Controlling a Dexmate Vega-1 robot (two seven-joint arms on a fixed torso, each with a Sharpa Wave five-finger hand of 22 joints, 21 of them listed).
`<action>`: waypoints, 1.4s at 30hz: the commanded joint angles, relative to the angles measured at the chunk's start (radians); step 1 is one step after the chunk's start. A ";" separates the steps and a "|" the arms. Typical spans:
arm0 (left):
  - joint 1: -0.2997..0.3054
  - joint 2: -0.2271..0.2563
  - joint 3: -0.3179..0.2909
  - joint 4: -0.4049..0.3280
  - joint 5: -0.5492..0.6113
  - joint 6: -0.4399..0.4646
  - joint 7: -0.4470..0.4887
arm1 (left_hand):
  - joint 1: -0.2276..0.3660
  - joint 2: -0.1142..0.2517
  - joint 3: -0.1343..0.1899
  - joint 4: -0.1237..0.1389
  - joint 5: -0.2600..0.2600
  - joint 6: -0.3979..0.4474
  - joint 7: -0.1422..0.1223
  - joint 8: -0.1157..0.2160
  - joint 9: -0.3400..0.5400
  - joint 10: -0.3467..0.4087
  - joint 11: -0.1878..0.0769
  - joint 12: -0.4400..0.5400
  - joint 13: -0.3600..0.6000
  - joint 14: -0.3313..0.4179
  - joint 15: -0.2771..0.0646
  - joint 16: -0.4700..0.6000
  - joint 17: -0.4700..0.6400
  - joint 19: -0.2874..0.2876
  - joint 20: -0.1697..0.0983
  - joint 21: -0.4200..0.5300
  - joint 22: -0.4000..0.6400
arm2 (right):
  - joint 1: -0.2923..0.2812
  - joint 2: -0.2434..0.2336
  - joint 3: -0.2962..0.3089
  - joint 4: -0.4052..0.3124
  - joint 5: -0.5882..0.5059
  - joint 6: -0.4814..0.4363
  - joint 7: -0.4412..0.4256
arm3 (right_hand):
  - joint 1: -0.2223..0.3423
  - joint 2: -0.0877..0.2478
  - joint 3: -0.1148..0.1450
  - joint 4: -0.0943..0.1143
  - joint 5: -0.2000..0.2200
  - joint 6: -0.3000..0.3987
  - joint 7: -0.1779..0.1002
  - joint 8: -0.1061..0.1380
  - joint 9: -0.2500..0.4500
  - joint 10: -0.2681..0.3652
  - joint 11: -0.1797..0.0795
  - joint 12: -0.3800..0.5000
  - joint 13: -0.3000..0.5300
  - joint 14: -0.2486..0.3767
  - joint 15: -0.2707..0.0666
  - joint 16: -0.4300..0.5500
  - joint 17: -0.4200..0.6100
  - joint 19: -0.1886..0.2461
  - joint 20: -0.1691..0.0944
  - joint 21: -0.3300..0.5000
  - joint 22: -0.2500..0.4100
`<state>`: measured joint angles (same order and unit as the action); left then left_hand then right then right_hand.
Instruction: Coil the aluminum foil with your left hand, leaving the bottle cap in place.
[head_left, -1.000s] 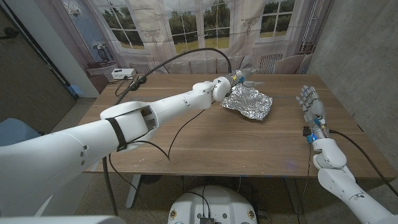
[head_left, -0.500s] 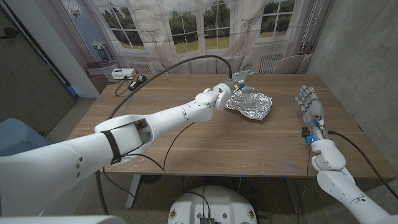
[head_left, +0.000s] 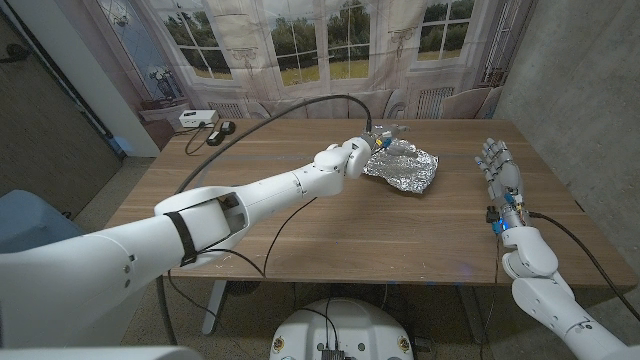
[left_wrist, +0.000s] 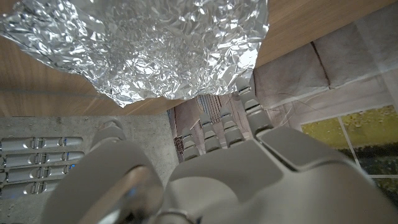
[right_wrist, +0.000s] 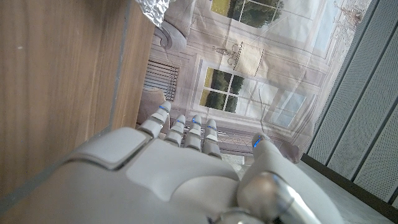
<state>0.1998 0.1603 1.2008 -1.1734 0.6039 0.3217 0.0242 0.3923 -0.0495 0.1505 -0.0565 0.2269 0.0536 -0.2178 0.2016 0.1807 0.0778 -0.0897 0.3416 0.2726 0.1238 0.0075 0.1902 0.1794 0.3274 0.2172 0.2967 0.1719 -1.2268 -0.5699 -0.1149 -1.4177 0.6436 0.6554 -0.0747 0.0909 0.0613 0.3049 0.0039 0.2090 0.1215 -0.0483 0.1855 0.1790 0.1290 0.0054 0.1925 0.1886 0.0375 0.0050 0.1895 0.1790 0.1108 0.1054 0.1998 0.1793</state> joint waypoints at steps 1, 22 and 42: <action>-0.017 -0.025 0.018 0.054 -0.018 -0.013 -0.052 | -0.031 0.005 -0.017 0.013 0.013 -0.007 -0.001 -0.014 -0.003 -0.001 -0.017 -0.041 -0.050 -0.042 0.002 -0.010 -0.003 -0.066 0.000 -0.060 -0.001 | -0.002 0.000 0.002 0.005 0.004 0.000 0.011 | 0.000 0.001 -0.001 -0.008 -0.002 0.008 -0.005 0.003 0.002 0.014 0.000 0.007 0.002 0.005 0.000 0.005 0.002 0.006 0.001 0.004 0.001; -0.136 -0.152 0.148 0.248 0.007 0.027 -0.278 | 0.009 -0.056 -0.081 -0.020 0.079 -0.167 -0.001 -0.029 0.000 -0.119 0.036 -0.139 -0.083 -0.100 0.079 -0.002 -0.003 -0.047 -0.001 -0.080 0.009 | -0.004 0.000 0.004 0.003 -0.013 -0.005 -0.006 | -0.001 0.002 -0.002 -0.008 -0.002 0.008 -0.006 0.003 0.002 0.025 0.015 0.009 0.002 0.014 0.008 0.007 0.002 0.008 -0.001 0.004 0.001; -0.241 -0.443 0.302 0.789 0.007 -0.123 -0.301 | 0.167 -0.094 -0.168 -0.085 0.225 -0.268 -0.001 -0.009 0.010 -0.155 0.079 -0.119 -0.048 0.001 0.007 0.019 0.017 0.263 -0.013 -0.001 0.019 | 0.006 -0.020 -0.009 -0.022 -0.075 -0.064 -0.071 | -0.003 0.002 -0.003 -0.007 -0.002 0.008 -0.006 0.004 0.002 0.033 0.020 0.010 0.003 0.025 0.027 0.009 0.002 0.010 -0.005 0.004 0.001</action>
<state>0.0100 -0.1040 1.4260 -0.7332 0.6228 0.3233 -0.3073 0.5368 -0.1482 -0.0078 -0.1379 0.4358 -0.1668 -0.2124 0.1851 0.1878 -0.0690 -0.0210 0.2113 0.2149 0.1154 0.0195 0.2013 0.1905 0.5492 0.2069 0.2828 0.1888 -1.2210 -0.5781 -0.1182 -1.4206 0.6046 0.6223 -0.1051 0.0909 0.0613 0.3008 -0.0002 0.2090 0.1215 -0.0482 0.1855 0.1790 0.1524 0.0287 0.1965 0.1883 0.0572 0.0249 0.1895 0.1789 0.1108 0.1054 0.1998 0.1793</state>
